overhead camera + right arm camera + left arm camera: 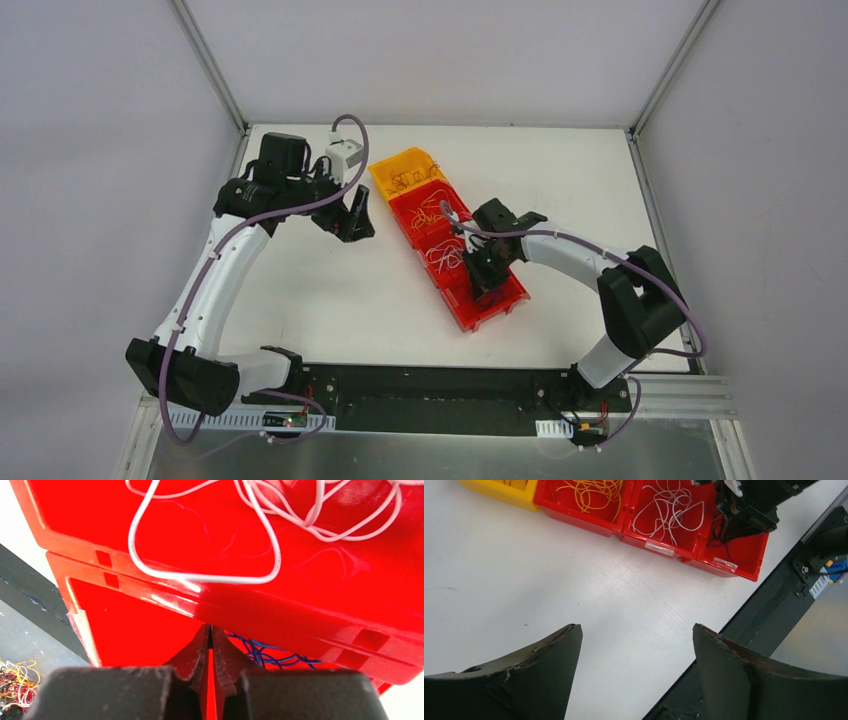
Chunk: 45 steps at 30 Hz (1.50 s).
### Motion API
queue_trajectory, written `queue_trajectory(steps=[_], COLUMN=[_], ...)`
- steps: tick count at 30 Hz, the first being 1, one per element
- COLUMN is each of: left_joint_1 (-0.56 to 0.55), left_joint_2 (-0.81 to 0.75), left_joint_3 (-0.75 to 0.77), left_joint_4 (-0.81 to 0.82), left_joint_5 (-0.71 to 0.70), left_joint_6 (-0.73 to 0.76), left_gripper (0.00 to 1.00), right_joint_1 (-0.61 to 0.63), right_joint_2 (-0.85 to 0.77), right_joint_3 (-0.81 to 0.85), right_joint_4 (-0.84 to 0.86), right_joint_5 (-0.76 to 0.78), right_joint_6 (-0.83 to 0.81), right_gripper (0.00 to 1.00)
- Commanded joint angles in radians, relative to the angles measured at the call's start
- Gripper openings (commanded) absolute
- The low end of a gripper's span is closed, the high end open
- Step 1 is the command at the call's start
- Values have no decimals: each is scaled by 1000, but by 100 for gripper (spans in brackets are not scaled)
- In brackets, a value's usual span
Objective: Untangle the cables
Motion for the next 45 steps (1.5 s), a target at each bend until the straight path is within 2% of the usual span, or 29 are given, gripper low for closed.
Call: queue_trajectory(steps=[1,2,3,9,12,16,19,21,26,29,34,37,45], left_joint_1=[44,61,77,169,192,193,192,193,207,247,298,337,368], left_joint_2=[-1,-1,-3,-9,-7,41,110,151,249,267,240,212,150], left_joint_3=[-7,-8,-9,-4,12,82,152,182,202,113,-59,-125,-158], left_joint_4=[26,26,26,24,-2,-48,-71,-84,-176,-191,-149,-133,-123], left_joint_5=[-31,-27,-19,45,50,38,26,-33,-192,-162,-198,-184,-183], left_joint_6=[-73,-87,-101,-180,-181,-125,-112,-118,-160,-183,-171,-163,-173], left_gripper=[91,97,99,99,99,99,99,99,99,99,99,99,99], right_joint_1=[7,7,7,-15,-69,-170,-249,-319,-543,-648,-802,-829,-829], right_joint_2=[-44,-67,-91,-235,-289,-347,-370,-383,-445,-476,-463,-463,-489], right_joint_3=[33,35,38,100,135,151,144,140,96,60,34,11,-66], right_joint_4=[-25,-29,-34,-118,-173,-208,-210,-213,-210,-220,-280,-282,-258], right_joint_5=[-6,-6,-2,23,-3,-38,-57,-89,-136,-115,-98,-99,-94], right_joint_6=[-4,3,10,20,17,24,48,76,104,77,37,45,68], right_gripper=[9,13,16,44,60,76,80,83,99,99,99,100,99])
